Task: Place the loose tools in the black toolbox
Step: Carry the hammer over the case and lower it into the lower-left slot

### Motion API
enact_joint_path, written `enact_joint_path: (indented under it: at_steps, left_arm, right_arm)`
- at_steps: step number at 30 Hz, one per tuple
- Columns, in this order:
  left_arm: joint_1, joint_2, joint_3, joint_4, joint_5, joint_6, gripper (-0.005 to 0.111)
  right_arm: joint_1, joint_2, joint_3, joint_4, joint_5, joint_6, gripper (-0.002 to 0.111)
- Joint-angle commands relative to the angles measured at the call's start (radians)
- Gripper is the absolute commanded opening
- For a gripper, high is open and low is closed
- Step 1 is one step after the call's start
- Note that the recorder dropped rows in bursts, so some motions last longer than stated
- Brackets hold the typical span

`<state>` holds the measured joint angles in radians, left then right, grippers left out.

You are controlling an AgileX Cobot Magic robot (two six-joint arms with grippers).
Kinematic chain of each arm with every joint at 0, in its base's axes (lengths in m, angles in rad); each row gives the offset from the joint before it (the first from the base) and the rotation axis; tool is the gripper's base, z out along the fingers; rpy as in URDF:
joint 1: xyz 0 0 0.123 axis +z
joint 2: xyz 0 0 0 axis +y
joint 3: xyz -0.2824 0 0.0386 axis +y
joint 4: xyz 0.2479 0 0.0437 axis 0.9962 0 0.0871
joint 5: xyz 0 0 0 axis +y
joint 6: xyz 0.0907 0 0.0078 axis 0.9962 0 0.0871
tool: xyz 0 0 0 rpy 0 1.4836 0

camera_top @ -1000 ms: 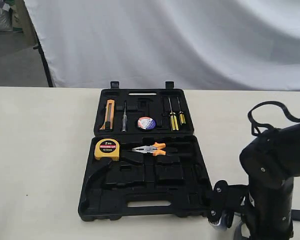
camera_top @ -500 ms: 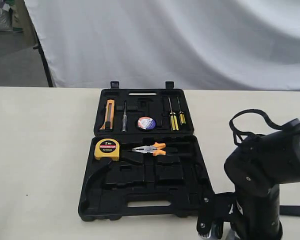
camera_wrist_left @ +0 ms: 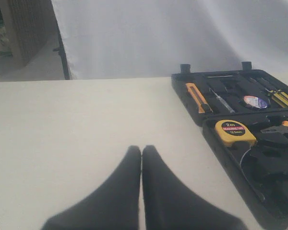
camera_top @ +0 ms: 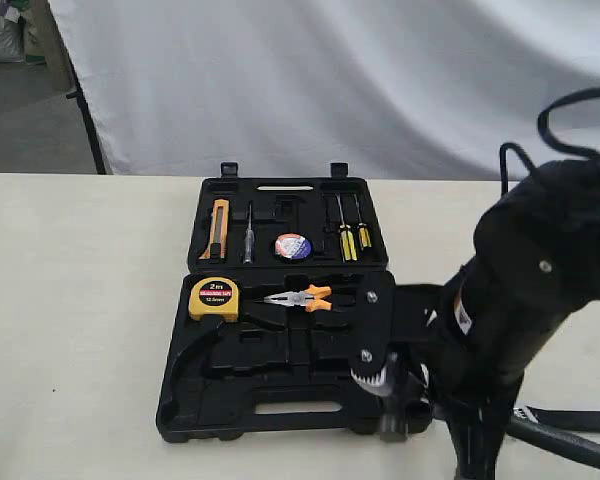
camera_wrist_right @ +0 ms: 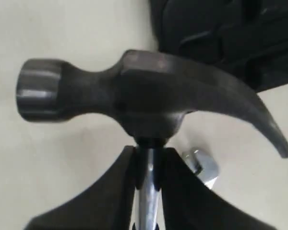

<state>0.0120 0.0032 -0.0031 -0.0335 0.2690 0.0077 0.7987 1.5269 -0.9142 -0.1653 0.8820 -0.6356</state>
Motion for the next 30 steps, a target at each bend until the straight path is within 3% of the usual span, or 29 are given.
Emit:
enact_joint_path:
  at_steps: [1,8,18,30]
  left_arm:
    - [-0.006,-0.003,0.003,0.0,0.0,-0.008,0.001]
    - [-0.006,-0.003,0.003,0.0,0.0,-0.008,0.001]
    - [-0.006,-0.003,0.003,0.0,0.0,-0.008,0.001]
    - [-0.006,-0.003,0.003,0.004,0.0,-0.008,0.001]
  right_arm:
    - [0.002,-0.007,-0.083,0.092,-0.097,-0.119,0.0]
    - [0.002,0.175,-0.228,0.176,-0.202,-0.324,0.0]
    - [0.021,0.489,-0.579,0.273,0.008,-0.492,0.0]
    - [0.137,0.608,-0.716,0.277,0.016,-0.484,0.0]
